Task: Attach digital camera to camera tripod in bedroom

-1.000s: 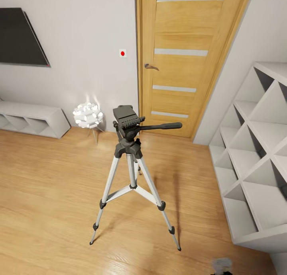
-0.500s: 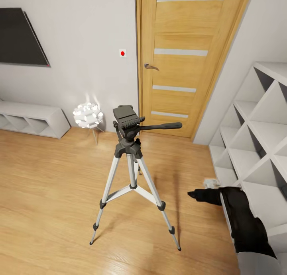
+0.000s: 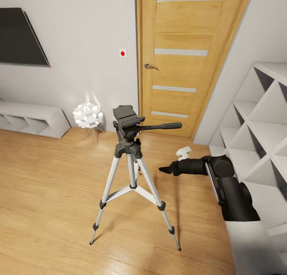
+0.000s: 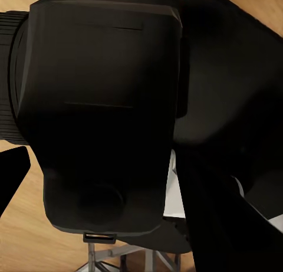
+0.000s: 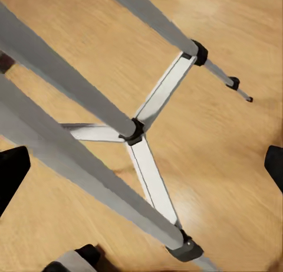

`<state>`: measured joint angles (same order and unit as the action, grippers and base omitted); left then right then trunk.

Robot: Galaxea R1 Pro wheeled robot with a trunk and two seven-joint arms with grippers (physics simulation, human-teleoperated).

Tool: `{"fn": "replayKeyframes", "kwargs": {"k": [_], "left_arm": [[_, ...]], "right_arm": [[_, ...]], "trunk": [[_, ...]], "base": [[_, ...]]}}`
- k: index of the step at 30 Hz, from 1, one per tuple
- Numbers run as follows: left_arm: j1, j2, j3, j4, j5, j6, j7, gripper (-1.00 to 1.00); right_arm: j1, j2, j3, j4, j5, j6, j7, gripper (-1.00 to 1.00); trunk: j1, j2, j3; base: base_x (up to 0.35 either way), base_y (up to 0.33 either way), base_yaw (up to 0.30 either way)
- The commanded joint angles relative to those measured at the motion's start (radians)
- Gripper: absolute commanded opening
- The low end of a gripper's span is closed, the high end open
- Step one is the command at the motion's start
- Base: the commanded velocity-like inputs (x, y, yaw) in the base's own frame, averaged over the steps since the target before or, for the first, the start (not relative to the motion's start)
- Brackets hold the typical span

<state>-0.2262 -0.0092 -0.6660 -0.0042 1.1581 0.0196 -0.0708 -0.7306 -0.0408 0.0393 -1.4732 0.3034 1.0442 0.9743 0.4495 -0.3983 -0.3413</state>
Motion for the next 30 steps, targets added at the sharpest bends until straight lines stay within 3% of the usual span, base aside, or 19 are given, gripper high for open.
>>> {"fn": "replayKeyframes", "kwargs": {"k": [1, 4, 11, 30], "left_arm": [[-0.001, 0.000, -0.007, 0.001, 0.008, 0.002, -0.004, -1.00], [-0.001, 0.000, -0.007, 0.002, 0.008, 0.002, -0.004, -1.00], [-0.001, 0.000, -0.007, 0.001, 0.008, 0.002, -0.004, -1.00], [-0.001, 0.000, -0.007, 0.001, 0.008, 0.002, -0.004, -1.00]], "right_arm": [[-0.002, -0.002, 0.014, -0.003, 0.012, 0.003, 0.025, 1.00], [-0.003, -0.006, 0.048, -0.011, 0.012, 0.003, 0.080, 1.00], [-0.004, -0.008, 0.064, -0.021, 0.013, 0.003, 0.164, 1.00], [-0.004, -0.008, 0.073, -0.022, 0.025, 0.003, 0.185, 1.00]], "trunk": [[0.001, -0.002, -0.002], [0.001, -0.002, -0.002], [0.001, -0.002, -0.002], [0.001, -0.002, -0.002]], "base": [[0.000, 0.000, 0.000], [0.000, 0.000, 0.000], [0.000, 0.000, 0.000], [0.000, 0.000, 0.000]]}}
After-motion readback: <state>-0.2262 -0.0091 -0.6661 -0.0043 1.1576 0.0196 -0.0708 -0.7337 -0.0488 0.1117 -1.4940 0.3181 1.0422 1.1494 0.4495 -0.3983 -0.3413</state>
